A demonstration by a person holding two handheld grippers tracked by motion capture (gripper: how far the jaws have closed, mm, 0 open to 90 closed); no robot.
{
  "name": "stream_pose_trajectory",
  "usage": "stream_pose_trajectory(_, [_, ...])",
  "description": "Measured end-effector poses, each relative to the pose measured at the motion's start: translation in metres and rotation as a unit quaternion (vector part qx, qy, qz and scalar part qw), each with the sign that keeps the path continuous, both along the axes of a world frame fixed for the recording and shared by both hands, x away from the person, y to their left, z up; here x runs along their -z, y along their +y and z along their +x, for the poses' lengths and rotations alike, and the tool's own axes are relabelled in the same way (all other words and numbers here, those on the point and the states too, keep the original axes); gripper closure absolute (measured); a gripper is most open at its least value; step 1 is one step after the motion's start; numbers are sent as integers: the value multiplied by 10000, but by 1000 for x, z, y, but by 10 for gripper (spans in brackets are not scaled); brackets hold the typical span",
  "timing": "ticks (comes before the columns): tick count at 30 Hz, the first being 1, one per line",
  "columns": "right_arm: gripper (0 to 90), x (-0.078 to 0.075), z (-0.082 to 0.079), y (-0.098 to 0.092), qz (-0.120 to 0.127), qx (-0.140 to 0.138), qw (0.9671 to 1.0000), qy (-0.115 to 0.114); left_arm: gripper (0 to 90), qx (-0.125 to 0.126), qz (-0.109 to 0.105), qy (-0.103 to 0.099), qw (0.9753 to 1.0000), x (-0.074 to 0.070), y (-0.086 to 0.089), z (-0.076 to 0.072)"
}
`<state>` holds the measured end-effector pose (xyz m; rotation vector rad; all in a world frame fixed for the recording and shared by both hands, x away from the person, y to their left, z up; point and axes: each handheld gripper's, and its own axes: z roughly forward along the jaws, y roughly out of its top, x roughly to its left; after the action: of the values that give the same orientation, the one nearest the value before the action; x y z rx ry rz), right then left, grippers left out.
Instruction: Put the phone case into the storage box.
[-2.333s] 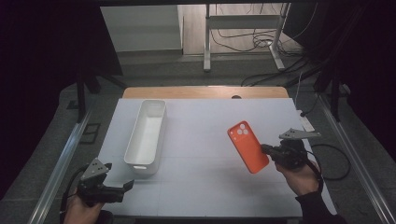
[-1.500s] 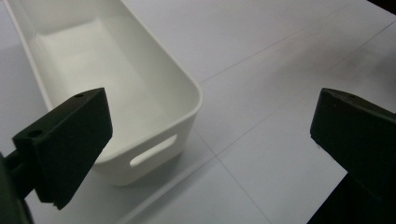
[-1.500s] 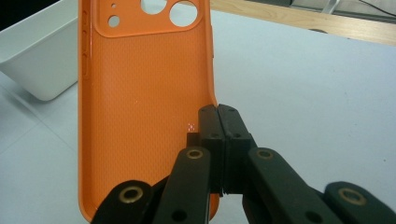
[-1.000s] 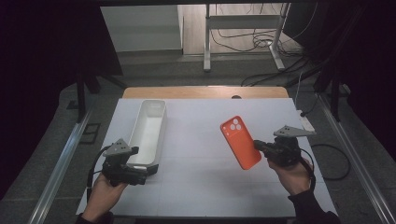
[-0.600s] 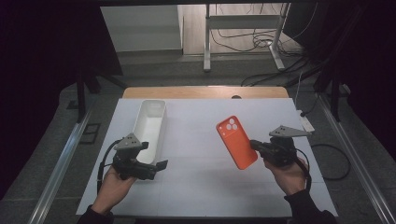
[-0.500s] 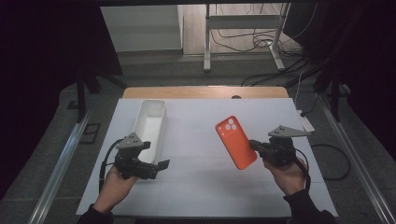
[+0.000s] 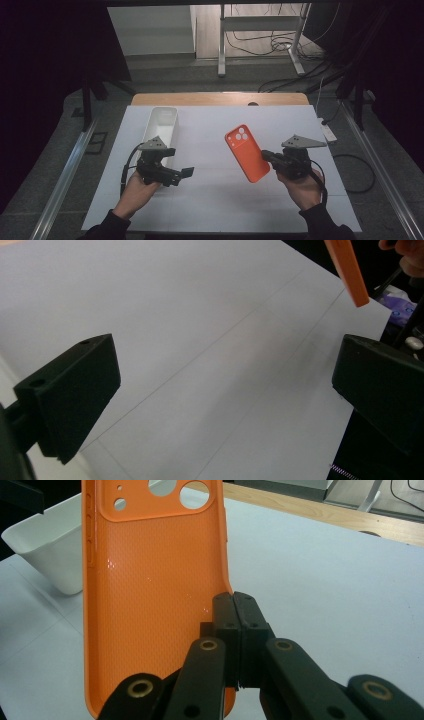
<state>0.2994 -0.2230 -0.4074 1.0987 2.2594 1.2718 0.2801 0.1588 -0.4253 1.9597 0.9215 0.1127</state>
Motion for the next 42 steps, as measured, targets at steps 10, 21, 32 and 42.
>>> stream_pose_trajectory(10, [894, 2, -1, 11, -103, -58, 9999, -31, 0, 159, -331, 187, 9991, 1, -12, 11])
stream_pose_trajectory(21, [894, 4, -4, 24, -170, -148, 9997, -48, 0, 210, -505, 317, 9980, 1, -29, 17])
stream_pose_trajectory(32, [894, 5, -9, 36, -187, -255, 9995, -94, 0, 417, -608, 476, 9961, 5, -43, 21])
stream_pose_trajectory(42, [894, 6, -13, 44, -195, -304, 9993, -109, 0, 532, -688, 551, 9947, 6, -57, 26])
